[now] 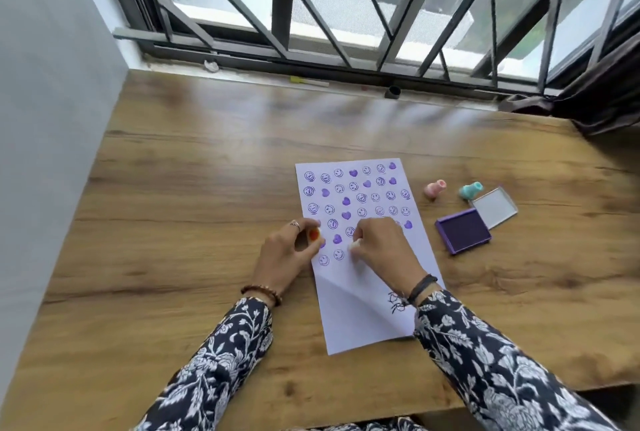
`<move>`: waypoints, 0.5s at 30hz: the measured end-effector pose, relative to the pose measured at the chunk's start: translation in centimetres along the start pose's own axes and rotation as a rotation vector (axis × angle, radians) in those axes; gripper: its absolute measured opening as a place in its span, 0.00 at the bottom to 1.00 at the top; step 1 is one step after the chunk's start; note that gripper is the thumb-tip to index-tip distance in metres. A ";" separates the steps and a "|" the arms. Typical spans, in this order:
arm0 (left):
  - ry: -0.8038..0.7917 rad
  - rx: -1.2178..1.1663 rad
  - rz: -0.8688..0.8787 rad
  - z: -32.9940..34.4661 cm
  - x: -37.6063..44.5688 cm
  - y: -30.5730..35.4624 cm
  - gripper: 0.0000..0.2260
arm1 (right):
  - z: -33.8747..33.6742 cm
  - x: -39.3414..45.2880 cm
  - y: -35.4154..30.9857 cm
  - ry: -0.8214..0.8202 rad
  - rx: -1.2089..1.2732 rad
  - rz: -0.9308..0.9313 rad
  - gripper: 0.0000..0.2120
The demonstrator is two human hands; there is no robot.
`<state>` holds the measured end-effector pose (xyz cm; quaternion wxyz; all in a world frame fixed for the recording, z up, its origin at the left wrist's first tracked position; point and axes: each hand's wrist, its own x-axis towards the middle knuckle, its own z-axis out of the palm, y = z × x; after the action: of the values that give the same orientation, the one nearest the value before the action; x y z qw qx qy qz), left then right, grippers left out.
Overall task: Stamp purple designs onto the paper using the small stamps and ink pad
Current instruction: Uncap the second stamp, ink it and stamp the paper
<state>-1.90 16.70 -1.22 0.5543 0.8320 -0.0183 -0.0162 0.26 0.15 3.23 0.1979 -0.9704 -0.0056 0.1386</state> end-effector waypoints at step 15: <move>-0.110 -0.614 -0.315 2.6 0.5 6.5 0.06 | -3.8 -6.6 3.1 0.151 1.177 0.176 0.07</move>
<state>-1.58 11.79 3.77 0.7675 0.6170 0.0865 -0.1510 -5.22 -4.56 7.19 0.6897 -0.7018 0.1665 0.0647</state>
